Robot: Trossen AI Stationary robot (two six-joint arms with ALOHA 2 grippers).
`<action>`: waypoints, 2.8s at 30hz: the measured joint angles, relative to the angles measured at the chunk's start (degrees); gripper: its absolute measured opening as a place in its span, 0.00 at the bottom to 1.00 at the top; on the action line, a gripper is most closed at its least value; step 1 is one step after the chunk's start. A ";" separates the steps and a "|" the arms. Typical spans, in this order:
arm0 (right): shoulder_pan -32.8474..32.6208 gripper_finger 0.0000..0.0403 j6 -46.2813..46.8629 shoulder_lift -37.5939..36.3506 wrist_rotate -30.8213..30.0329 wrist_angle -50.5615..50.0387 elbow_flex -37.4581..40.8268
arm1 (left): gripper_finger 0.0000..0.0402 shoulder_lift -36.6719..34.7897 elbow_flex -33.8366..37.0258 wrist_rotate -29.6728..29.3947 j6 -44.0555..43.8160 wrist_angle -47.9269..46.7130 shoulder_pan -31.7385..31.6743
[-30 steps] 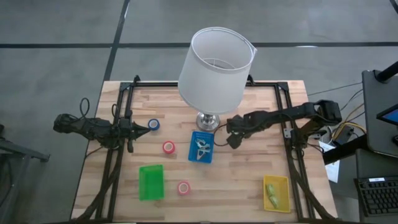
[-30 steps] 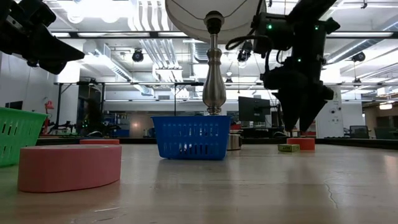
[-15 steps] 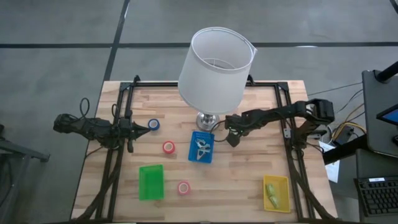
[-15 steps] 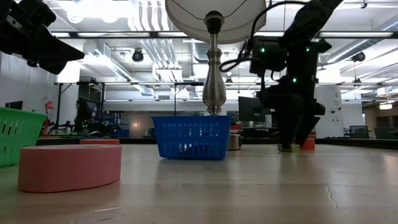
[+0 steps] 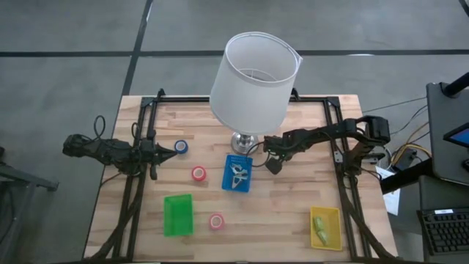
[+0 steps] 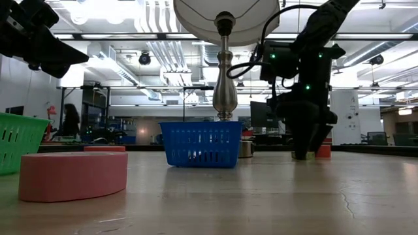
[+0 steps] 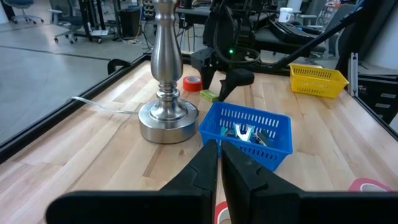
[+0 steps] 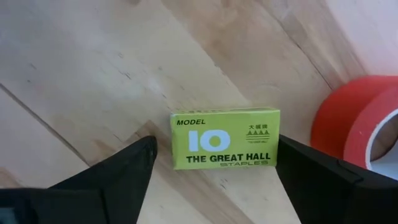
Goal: Pick and place Stapler, Stapler remover, tape
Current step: Put the green staple box into the yellow bin
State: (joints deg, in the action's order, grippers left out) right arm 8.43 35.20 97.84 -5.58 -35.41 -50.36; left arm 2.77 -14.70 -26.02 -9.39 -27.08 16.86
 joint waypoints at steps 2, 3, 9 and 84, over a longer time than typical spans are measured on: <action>-0.03 0.75 -0.07 0.00 -0.07 0.23 0.01 | 0.06 0.01 0.00 0.00 -0.01 0.02 0.00; -0.05 0.73 -0.06 0.00 -0.07 0.37 0.01 | 0.06 0.02 0.00 0.00 0.00 0.01 -0.02; -0.07 0.59 0.35 -0.02 -0.09 1.10 0.01 | 0.06 0.00 0.00 0.02 -0.02 0.00 0.00; -60.65 0.57 94.07 -29.40 14.60 -11.61 6.63 | 0.06 0.00 0.00 0.01 0.00 0.00 -0.02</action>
State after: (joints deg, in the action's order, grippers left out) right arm -52.23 129.27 68.45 9.02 -47.02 -43.73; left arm 2.76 -14.70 -26.00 -9.39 -27.07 16.84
